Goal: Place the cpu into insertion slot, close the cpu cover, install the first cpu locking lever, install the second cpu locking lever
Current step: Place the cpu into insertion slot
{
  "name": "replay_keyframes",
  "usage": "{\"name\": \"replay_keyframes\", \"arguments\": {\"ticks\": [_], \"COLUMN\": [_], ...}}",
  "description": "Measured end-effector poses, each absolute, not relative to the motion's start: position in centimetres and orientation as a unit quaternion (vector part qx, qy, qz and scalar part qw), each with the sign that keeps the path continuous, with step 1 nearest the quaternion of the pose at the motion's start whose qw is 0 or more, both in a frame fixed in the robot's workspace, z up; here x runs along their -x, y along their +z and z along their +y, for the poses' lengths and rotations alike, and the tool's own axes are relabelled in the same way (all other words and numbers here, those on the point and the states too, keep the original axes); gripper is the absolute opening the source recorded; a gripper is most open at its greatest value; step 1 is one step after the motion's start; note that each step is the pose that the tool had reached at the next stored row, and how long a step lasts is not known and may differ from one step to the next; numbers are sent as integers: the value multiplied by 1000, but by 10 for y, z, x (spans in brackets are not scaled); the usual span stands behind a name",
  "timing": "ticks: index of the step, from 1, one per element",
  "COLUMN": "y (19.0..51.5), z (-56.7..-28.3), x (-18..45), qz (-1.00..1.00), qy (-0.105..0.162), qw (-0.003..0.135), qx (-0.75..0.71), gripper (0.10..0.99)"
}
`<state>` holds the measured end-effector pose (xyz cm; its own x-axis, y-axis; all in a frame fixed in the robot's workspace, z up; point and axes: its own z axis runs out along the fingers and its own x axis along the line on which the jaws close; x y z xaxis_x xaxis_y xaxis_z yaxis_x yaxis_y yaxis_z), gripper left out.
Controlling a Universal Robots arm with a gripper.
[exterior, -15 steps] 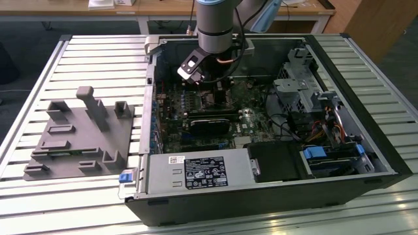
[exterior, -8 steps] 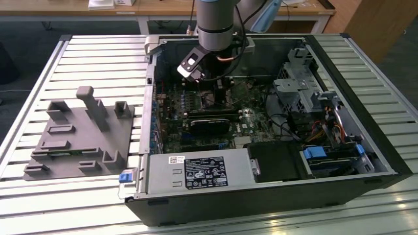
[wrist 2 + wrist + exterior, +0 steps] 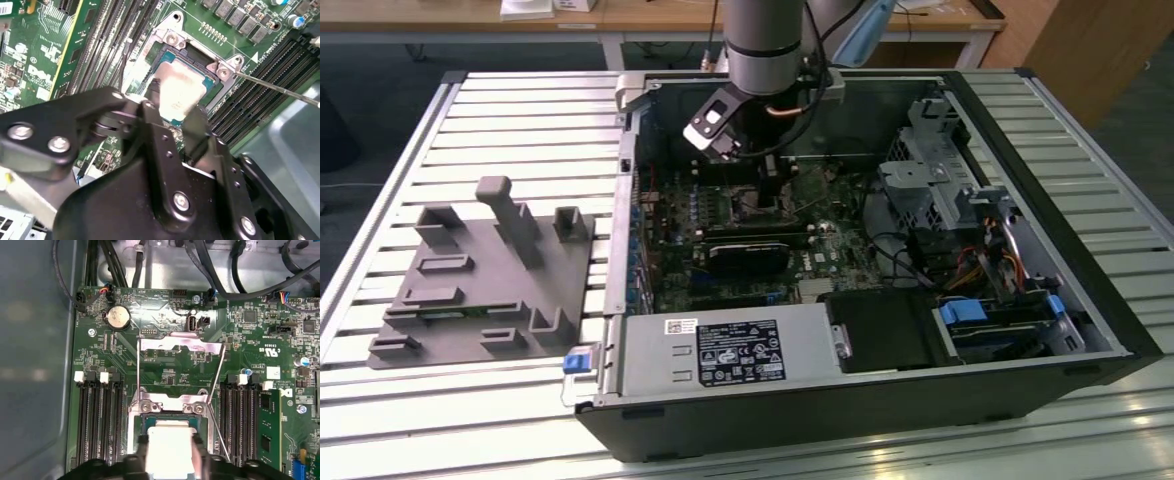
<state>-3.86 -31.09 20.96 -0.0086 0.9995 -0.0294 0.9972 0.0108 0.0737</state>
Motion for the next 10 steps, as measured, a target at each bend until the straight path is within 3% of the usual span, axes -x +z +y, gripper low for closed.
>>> {"name": "replay_keyframes", "arguments": {"ticks": [1, 4, 7, 10], "y": [210, 210, 210, 210], "z": [-311, -312, -313, -314], "x": [38, 37, 37, 36], "qz": [710, 710, 710, 710], "qy": [15, 17, 24, 28], "qw": [35, 29, 21, 14], "qx": [-703, -703, -704, -704], "gripper": [416, 357, 184, 122]}}
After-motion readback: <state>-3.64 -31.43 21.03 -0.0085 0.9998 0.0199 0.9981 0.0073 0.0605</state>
